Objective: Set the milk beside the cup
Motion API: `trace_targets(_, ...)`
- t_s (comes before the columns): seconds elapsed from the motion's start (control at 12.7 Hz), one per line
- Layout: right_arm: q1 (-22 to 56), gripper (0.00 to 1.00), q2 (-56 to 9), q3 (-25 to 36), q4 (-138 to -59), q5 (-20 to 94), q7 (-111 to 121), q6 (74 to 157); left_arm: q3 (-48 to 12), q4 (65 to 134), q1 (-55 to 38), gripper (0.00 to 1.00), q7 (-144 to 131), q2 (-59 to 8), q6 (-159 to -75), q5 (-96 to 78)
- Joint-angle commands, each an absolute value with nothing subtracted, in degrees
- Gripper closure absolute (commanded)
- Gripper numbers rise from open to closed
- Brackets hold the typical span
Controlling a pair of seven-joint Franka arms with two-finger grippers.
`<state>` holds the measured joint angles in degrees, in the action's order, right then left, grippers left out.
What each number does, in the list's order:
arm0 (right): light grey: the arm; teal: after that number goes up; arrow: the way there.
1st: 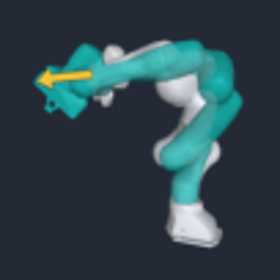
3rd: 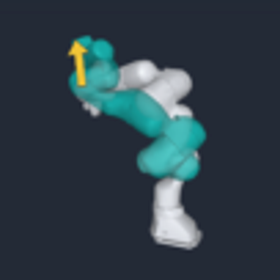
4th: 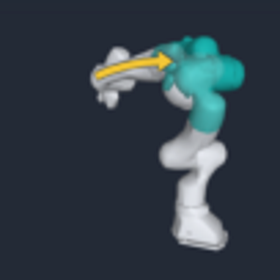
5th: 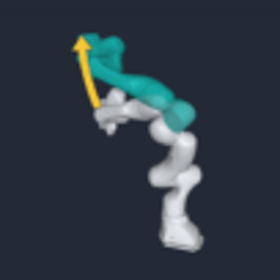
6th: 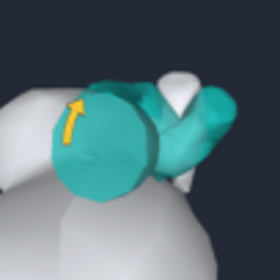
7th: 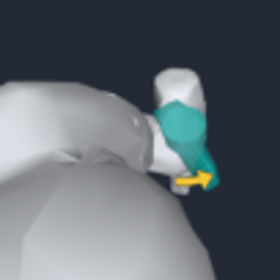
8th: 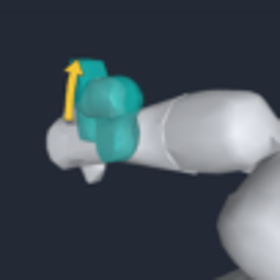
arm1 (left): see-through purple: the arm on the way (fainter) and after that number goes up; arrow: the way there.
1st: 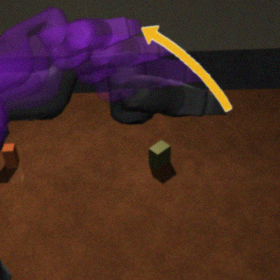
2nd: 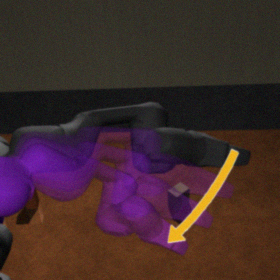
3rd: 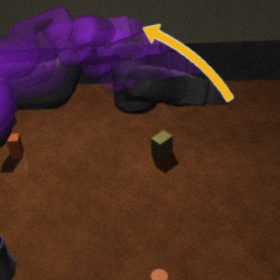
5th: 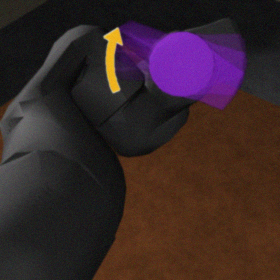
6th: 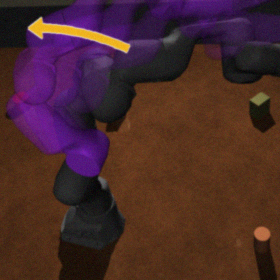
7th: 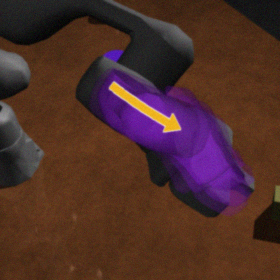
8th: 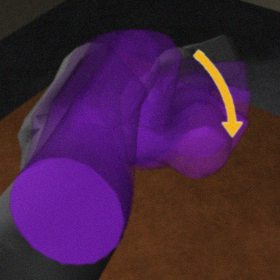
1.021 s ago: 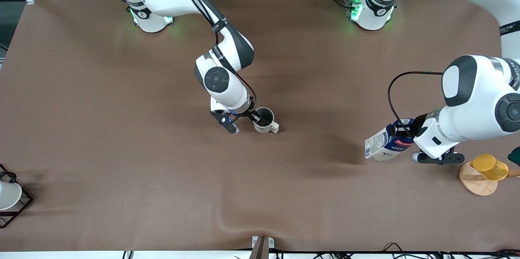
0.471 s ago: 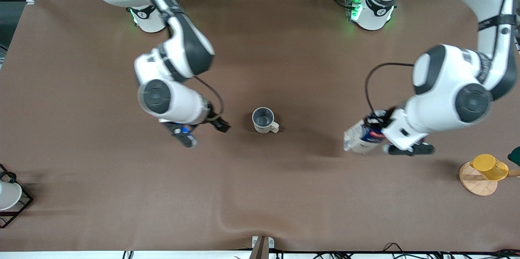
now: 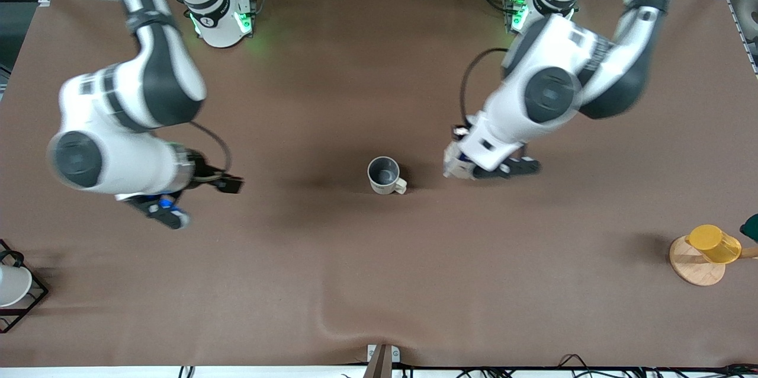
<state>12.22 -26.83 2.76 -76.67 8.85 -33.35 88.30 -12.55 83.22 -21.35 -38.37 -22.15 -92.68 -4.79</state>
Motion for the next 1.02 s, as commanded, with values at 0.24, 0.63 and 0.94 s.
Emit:
trace_targets(0.24, 2.7, 0.0, -23.9, 1.7, -78.9, 8.1, -16.8, 87.4, -15.6, 82.6, -32.1, 1.0, -53.2, -23.5, -91.8, -5.7)
trace_targets(0.63, -4.0, 0.0, -23.1, 1.7, -81.3, 8.1, -5.5, 88.4, -15.0, 78.3, -38.3, 1.0, -58.5, -31.4, -95.6, -5.5)
trace_targets(0.94, -2.2, 0.0, -7.3, 1.4, -98.4, 8.1, -6.2, 98.1, -13.2, 77.6, -38.3, 1.0, -57.9, -34.3, -101.2, -5.4)
